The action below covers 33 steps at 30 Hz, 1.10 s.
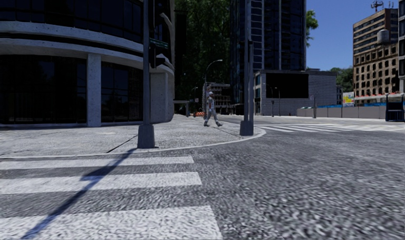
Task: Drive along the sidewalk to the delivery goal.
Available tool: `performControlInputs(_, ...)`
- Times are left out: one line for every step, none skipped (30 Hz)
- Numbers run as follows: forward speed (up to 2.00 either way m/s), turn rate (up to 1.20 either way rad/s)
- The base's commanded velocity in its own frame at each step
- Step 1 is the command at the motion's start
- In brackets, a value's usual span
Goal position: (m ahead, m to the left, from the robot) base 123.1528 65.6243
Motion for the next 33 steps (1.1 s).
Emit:
performControlInputs(0.84, 0.70)
performControlInputs(0.84, 0.69)
performControlInputs(0.84, 0.68)
performControlInputs(0.84, 0.68)
performControlInputs(0.84, 0.68)
performControlInputs(0.84, 0.67)
performControlInputs(0.84, 0.67)
performControlInputs(0.84, 0.66)
performControlInputs(0.84, 0.66)
performControlInputs(0.84, 0.66)
performControlInputs(0.84, 0.66)
performControlInputs(0.84, 0.66)
performControlInputs(0.84, 0.66)
performControlInputs(0.84, 0.66)
performControlInputs(0.84, 0.66)
performControlInputs(0.84, 0.66)
performControlInputs(0.84, 0.66)
performControlInputs(0.84, 0.66)
performControlInputs(0.84, 0.66)
performControlInputs(0.84, 0.66)
performControlInputs(0.84, 0.66)
performControlInputs(0.84, 0.66)
performControlInputs(0.84, 0.63)
performControlInputs(0.84, 0.62)
performControlInputs(0.84, 0.54)
performControlInputs(0.84, 0.54)
performControlInputs(0.84, 0.00)
performControlInputs(0.84, 0.00)
performControlInputs(0.84, 0.00)
performControlInputs(0.84, 0.00)
performControlInputs(0.84, 0.00)
performControlInputs(0.84, 0.00)
performControlInputs(0.84, 0.00)
